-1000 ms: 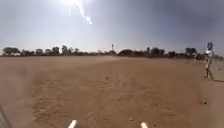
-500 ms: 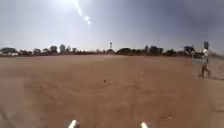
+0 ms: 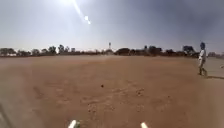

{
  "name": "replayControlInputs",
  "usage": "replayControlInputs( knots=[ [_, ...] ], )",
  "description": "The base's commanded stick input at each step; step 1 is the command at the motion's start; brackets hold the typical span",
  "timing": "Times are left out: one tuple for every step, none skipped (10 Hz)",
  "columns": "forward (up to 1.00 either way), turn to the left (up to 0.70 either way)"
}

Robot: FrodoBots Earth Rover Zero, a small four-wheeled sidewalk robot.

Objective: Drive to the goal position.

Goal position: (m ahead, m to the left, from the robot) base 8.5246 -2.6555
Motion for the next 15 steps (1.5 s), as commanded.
replayControlInputs(
  knots=[
    [0.7,0.0],
    [0.7,0.0],
    [0.7,0.0],
    [0.7,0.0],
    [0.7,0.0],
    [0.7,0.0],
    [0.7,0.0],
    [0.7,0.0],
    [0.7,0.0],
    [0.7,0.0],
    [0.7,0.0],
    [0.7,0.0],
    [0.7,0.0],
    [0.7,0.0],
    [0.7,0.0]
  ],
)
